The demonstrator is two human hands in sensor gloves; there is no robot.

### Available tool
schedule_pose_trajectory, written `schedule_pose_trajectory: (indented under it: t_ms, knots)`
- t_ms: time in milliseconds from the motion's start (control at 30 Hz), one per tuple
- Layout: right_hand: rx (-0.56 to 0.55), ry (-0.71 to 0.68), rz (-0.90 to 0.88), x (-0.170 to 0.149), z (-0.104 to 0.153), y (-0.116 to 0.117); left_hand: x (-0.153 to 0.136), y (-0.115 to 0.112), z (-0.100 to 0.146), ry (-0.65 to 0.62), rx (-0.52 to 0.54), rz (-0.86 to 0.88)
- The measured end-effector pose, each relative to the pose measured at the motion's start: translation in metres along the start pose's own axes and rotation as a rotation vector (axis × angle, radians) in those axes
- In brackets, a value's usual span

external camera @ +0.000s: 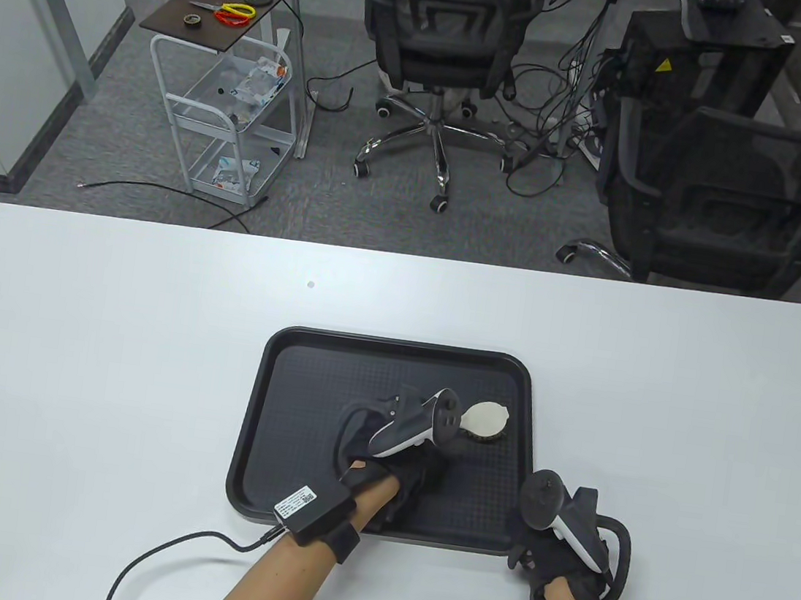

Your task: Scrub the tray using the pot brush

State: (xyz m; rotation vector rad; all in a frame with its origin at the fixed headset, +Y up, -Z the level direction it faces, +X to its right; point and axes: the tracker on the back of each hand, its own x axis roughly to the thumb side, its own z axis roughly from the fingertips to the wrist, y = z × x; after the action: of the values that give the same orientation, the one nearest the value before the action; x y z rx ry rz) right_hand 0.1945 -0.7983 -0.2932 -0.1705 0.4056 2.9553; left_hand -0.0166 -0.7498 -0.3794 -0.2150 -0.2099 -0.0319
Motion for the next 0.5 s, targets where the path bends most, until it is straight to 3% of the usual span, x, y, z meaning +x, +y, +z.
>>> schedule_pose_trajectory:
  t_ms: [233, 500]
  knots:
    - [-0.001, 0.0, -0.001, 0.0, 0.0, 0.0, -0.028, 0.002, 0.007, 0.071, -0.045, -0.013]
    - [-0.002, 0.001, 0.0, 0.0, 0.0, 0.0, -0.125, 0.003, 0.029, 0.265, -0.079, -0.003]
